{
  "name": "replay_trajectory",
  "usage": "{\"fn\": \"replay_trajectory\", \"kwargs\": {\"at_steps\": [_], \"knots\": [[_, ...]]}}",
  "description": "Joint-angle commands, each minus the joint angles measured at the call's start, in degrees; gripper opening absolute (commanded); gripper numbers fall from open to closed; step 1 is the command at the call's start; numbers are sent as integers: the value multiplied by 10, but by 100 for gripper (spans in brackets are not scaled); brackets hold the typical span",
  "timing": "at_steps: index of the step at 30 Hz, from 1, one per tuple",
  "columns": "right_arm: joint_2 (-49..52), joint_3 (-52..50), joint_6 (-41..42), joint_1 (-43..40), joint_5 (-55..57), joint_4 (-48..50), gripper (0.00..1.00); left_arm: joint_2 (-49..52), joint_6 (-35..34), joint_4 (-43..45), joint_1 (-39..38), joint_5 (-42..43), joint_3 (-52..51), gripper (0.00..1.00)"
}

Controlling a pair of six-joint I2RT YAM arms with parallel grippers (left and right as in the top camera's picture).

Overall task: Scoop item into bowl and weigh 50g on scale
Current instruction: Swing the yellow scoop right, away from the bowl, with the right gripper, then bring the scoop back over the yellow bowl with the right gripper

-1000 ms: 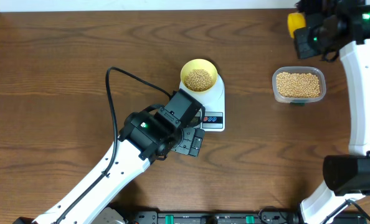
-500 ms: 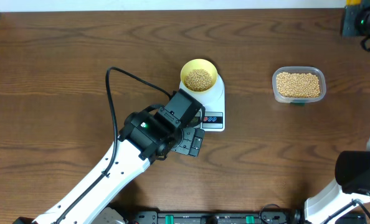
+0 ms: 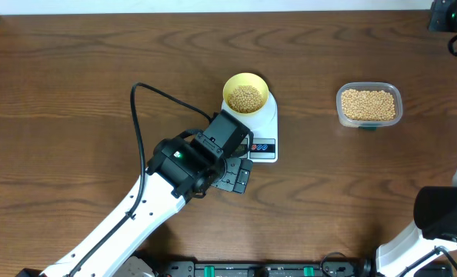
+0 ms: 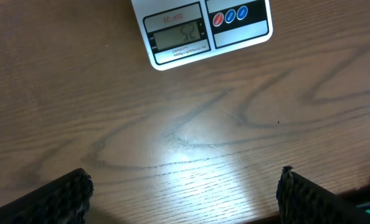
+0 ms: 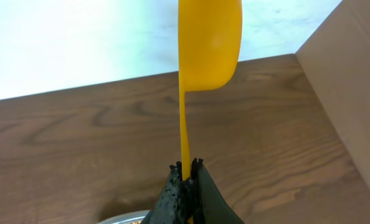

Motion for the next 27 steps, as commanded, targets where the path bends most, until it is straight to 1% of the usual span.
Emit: {"fn": "replay_trajectory", "kwargs": {"at_steps": [1,7,10,17,20,22,27], "knots": [[11,8,12,4,1,7,1,3,5,-2,2,-7,7,97],[28,8,-6,19,-93,-2,1,3,5,-2,2,-7,7,97],[28,8,-34,38,-108,-15,1,3,5,-2,2,-7,7,97],[30,8,-99,110,-112,-104,1,3,5,-2,2,-7,7,97],[30,8,-110,146,-119,-156,1,3,5,-2,2,-7,7,97],[30,8,-123,165,-149,-191,1,3,5,-2,2,-7,7,97],[30,8,-123,204,-183,-232,1,3,5,-2,2,-7,7,97]]}}
